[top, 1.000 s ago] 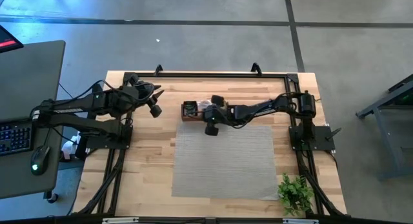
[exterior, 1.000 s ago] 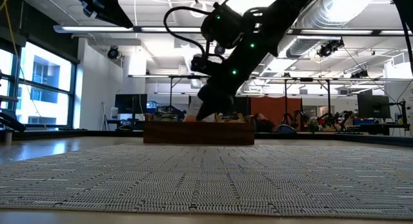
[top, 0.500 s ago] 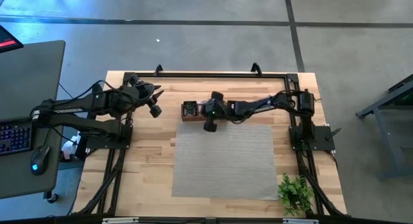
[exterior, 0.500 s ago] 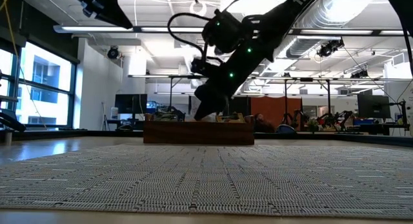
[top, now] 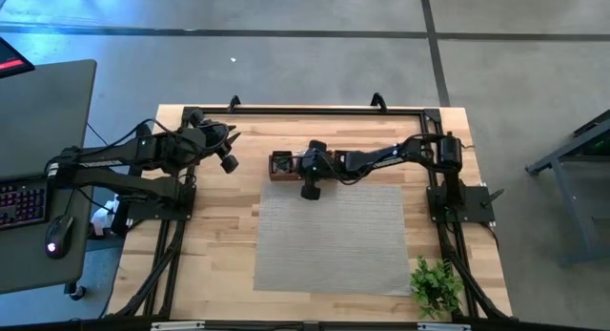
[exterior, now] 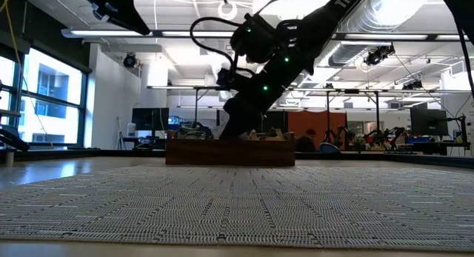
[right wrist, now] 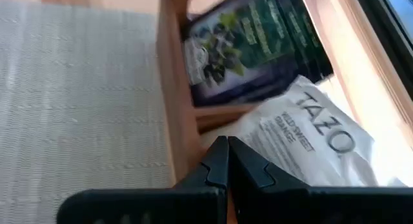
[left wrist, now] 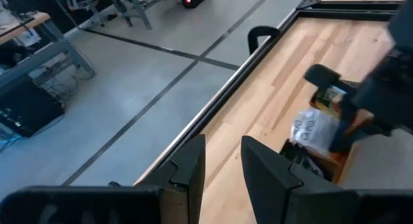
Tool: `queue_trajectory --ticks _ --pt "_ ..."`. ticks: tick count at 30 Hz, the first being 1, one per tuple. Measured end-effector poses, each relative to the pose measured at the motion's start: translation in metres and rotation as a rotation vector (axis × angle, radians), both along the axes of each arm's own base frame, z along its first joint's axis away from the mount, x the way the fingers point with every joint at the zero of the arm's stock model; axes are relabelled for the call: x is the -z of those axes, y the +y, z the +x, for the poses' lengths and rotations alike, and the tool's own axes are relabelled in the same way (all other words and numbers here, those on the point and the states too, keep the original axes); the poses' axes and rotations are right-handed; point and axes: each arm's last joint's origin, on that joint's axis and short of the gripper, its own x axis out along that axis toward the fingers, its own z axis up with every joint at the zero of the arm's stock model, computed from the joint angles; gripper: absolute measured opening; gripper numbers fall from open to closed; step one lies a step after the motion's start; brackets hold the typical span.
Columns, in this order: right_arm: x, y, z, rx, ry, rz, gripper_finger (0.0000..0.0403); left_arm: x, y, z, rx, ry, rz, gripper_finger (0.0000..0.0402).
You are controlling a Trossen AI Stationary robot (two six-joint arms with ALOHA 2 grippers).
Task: Pick & Place Tea
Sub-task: Put the white tea bag into the middle section of the wooden organizer, then return to Home Position
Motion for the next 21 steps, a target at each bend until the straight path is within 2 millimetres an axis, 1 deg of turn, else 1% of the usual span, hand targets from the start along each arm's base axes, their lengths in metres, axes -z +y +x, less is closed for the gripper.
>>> queue_trajectory --ticks 3,5,8,11,14,17,19,21 --pt "-0.007 0.0 0.0 0.002 -0.027 -0.007 0.0 0.0 0.0 0.0 -0.014 0.0 0.007 0.0098" --pt "-0.016 -0.001 -0.001 0.019 -0.05 -0.027 0.0001 0.0 0.0 0.0 -0.015 0.001 0.008 0.0098" --pt "-0.037 0.002 -0.005 0.006 -0.09 -0.051 0.0003 0.0 0.0 0.0 -0.015 -0.001 0.007 0.0098" --pt "-0.068 0.01 -0.016 -0.023 -0.126 -0.074 0.0003 -0.002 0.0 -0.004 -0.003 -0.016 -0.001 0.0098" --pt "-0.11 0.021 -0.036 -0.036 -0.175 -0.097 0.0004 -0.007 -0.002 -0.015 0.033 -0.086 -0.041 0.0098" --pt "-0.148 0.034 -0.066 -0.062 -0.183 -0.13 0.0003 -0.013 -0.006 -0.036 0.115 -0.165 -0.093 0.0098" --pt "-0.169 0.041 -0.087 -0.111 -0.196 -0.132 0.0001 -0.016 -0.009 -0.052 0.167 -0.224 -0.101 0.0098" --pt "-0.179 0.046 -0.108 -0.183 -0.269 -0.114 0.0002 -0.009 -0.011 -0.066 0.191 -0.262 -0.104 0.0098"
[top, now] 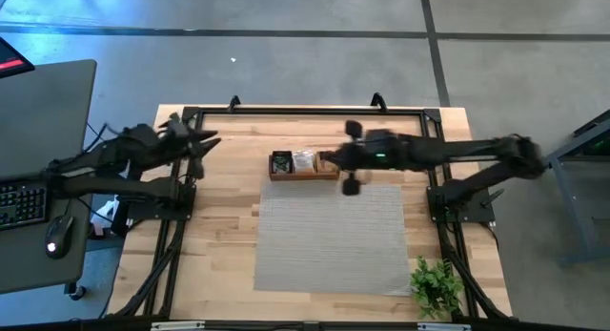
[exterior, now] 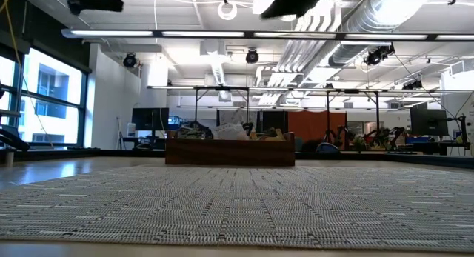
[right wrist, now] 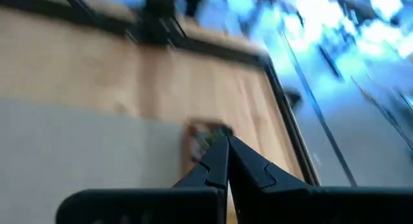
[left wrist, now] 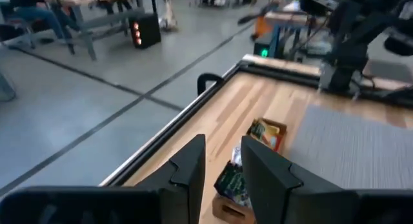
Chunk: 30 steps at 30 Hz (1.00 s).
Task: Pick & Place Tea
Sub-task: Return to Home Position
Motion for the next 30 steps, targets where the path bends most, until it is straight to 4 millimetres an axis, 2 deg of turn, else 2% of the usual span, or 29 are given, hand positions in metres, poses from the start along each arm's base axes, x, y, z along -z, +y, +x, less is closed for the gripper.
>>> queue_trajectory --ticks 2,5,9,13,20,27,30 --pt "0.0 0.003 -0.021 -0.072 -0.104 0.019 0.0003 0.012 -0.001 -0.011 0.004 -0.041 0.003 0.0098" --pt "0.021 0.002 -0.056 -0.089 -0.221 0.03 0.0006 0.034 -0.002 -0.019 0.023 -0.141 0.02 0.0098" --pt "0.05 -0.003 -0.1 -0.048 -0.366 0.078 0.0004 0.057 -0.004 -0.021 0.108 -0.311 0.099 0.0098" --pt "0.072 -0.005 -0.134 -0.1 -0.448 0.143 0.0002 0.077 -0.008 -0.018 0.234 -0.407 0.212 0.0098" --pt "0.108 -0.004 -0.168 -0.074 -0.513 0.213 0.0008 0.105 -0.007 0.001 0.267 -0.46 0.206 0.0098" --pt "0.135 -0.002 -0.187 -0.029 -0.619 0.218 0.0005 0.14 -0.005 0.013 0.216 -0.551 0.119 0.0098" --pt "0.144 -0.002 -0.192 -0.005 -0.646 0.236 0.0006 0.143 -0.003 0.013 0.151 -0.536 0.073 0.0098"
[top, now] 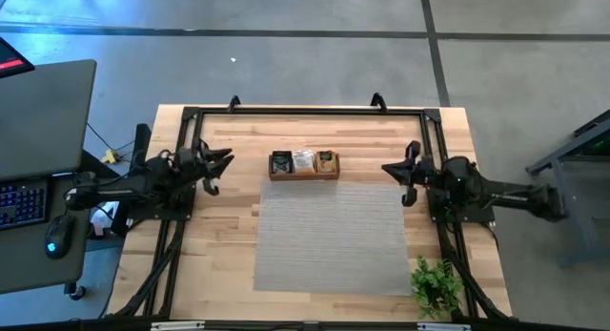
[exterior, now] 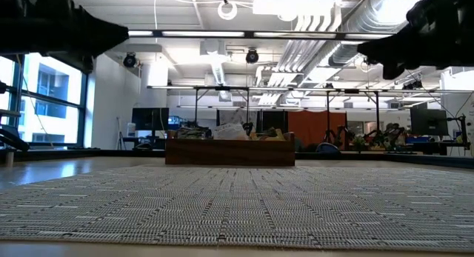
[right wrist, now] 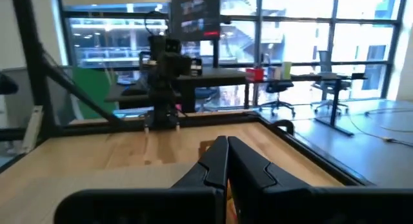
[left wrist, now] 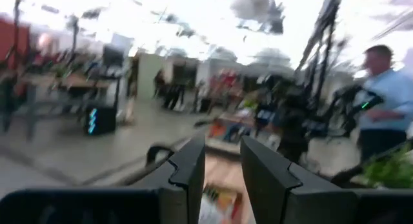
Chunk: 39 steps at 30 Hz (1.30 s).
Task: Pick & Place Tea
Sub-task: Return to Home Position
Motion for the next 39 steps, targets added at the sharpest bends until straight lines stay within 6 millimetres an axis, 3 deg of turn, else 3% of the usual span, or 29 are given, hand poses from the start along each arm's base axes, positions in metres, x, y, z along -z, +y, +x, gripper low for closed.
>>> queue_trajectory --ticks 5,14,24,39 --pt "0.002 -0.001 -0.005 0.076 0.007 0.032 0.0007 0.003 0.001 0.0 -0.023 0.024 -0.021 0.0098" --pt "0.004 -0.005 -0.007 0.213 0.029 0.032 0.0008 0.024 0.001 0.004 -0.03 0.228 -0.094 0.0098" --pt "0.005 -0.005 -0.007 0.205 0.013 0.109 0.0008 0.028 -0.001 0.007 0.061 0.276 -0.091 0.0098" --pt "0.005 -0.005 -0.007 0.209 0.024 0.074 0.0008 0.028 -0.001 0.007 0.061 0.278 -0.091 0.0098"
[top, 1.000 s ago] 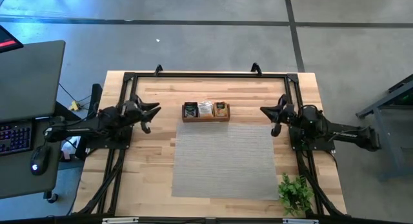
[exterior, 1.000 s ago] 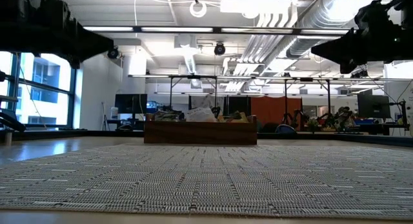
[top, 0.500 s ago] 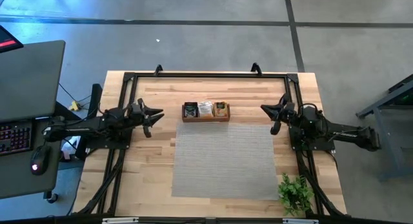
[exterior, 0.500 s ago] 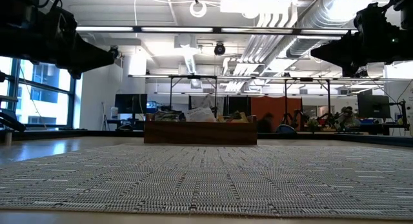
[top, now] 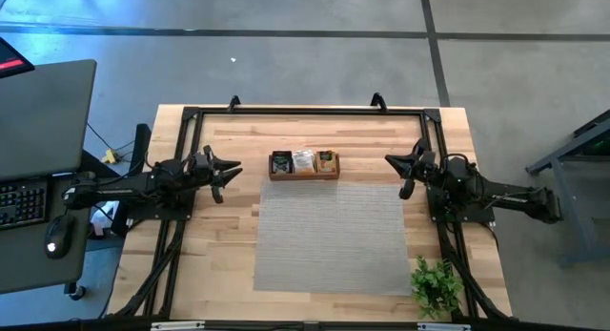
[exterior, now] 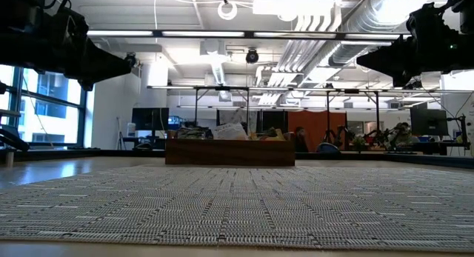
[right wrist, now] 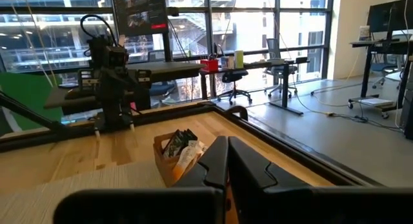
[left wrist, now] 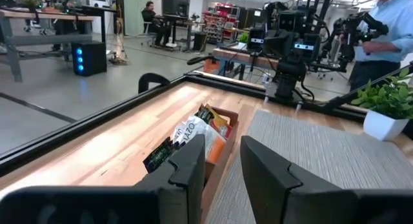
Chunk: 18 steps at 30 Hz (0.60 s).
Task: Pick & Place Tea
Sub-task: Return to Home Position
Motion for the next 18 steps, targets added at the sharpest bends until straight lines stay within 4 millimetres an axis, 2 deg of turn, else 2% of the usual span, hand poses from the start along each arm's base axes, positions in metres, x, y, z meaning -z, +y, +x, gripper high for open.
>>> queue_trajectory --ticks 18 --pt "0.0001 0.0 0.0 0.0 -0.001 0.002 0.001 0.0001 0.0 0.0 0.0 0.0 0.0 0.0098"
